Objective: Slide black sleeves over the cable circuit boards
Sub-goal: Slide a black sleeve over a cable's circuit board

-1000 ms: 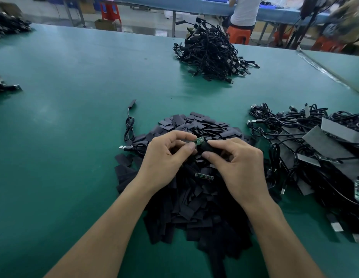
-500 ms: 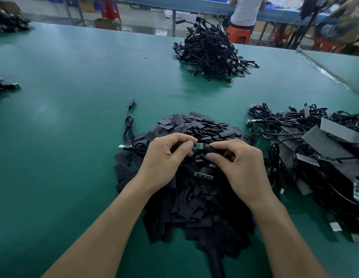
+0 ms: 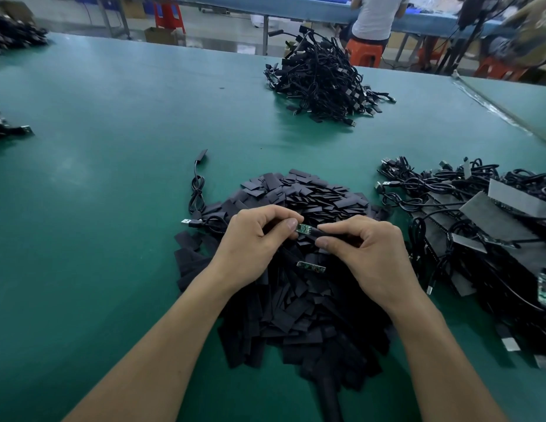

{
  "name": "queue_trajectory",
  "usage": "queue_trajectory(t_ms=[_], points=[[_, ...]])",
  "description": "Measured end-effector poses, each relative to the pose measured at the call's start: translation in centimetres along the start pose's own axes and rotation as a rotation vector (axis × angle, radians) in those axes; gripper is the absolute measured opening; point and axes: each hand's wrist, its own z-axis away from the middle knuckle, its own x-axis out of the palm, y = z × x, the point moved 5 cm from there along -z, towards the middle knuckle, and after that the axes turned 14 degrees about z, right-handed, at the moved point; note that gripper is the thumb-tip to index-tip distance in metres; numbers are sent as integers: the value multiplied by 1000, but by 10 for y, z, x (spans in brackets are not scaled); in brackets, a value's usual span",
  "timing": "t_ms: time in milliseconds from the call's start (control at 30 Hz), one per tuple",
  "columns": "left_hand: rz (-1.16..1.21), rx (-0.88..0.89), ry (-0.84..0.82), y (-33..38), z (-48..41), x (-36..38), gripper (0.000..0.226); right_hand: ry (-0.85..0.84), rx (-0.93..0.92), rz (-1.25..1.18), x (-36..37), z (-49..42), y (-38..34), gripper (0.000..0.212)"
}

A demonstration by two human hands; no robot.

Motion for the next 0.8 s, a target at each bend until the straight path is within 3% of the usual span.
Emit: queue_trajectory(t_ms=[800], points=[[81,-11,20,-1,0,-1,14,78,-35,93,3,3,-10,25]])
